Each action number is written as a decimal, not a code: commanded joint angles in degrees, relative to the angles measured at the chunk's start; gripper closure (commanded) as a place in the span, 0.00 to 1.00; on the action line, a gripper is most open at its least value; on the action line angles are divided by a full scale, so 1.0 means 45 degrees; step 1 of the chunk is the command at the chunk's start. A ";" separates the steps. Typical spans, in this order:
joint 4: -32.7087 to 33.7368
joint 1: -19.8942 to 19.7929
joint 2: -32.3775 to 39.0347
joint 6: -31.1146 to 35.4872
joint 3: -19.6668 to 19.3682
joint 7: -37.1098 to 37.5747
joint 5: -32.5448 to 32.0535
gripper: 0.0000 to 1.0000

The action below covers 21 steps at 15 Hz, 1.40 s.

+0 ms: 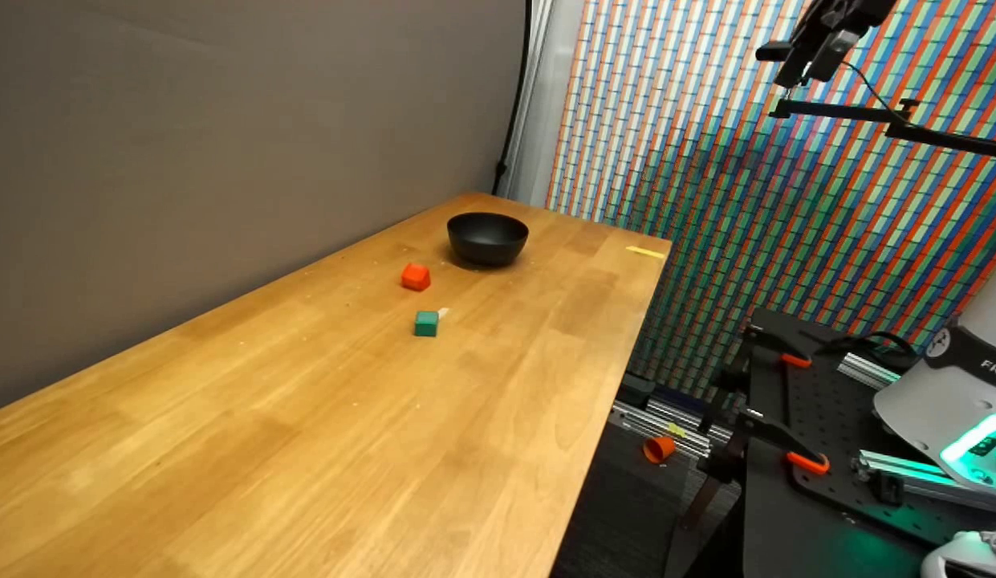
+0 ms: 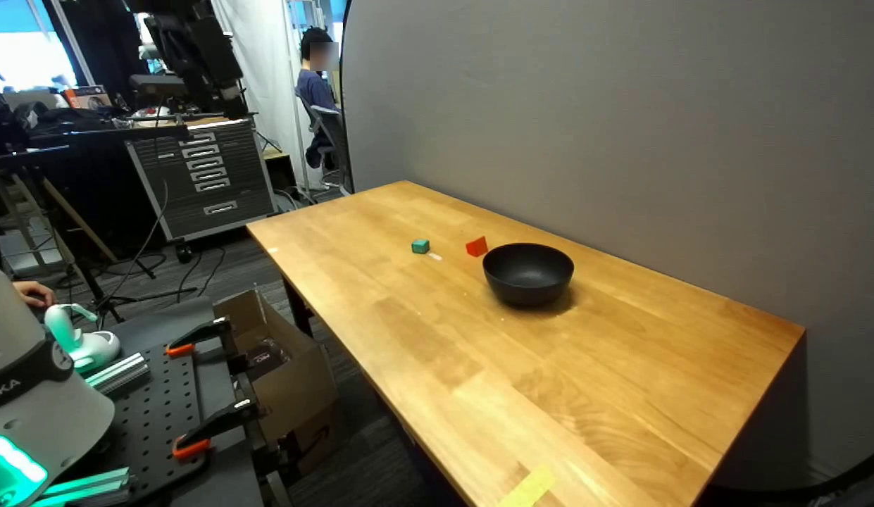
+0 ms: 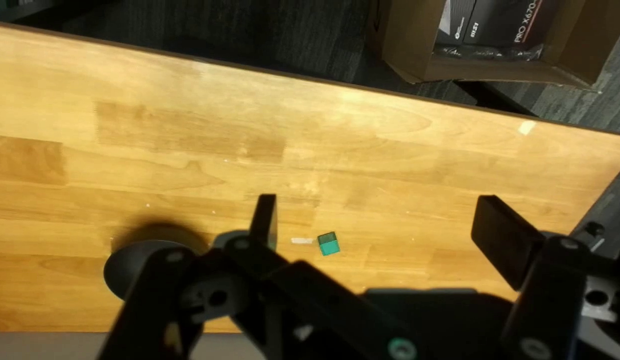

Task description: Put the green and orange block in the black bowl

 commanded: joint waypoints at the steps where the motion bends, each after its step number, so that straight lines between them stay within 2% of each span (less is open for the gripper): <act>1: 0.0045 0.0659 0.2704 0.2444 0.1097 0.0433 0.0112 0.00; 6: 0.0753 0.1565 0.6679 0.5544 0.1715 -0.0065 0.0103 0.00; 9: 0.1837 0.1701 0.9056 0.6338 0.1855 -0.0417 -0.0104 0.00; 13: 0.3900 0.1627 1.2205 0.6610 0.2281 -0.1054 -0.0334 0.00; 18: 0.7504 0.1322 1.6088 0.6254 0.3012 -0.1601 -0.0584 0.00; 21: 0.9676 0.1228 1.8127 0.6029 0.3251 -0.1629 -0.1316 0.00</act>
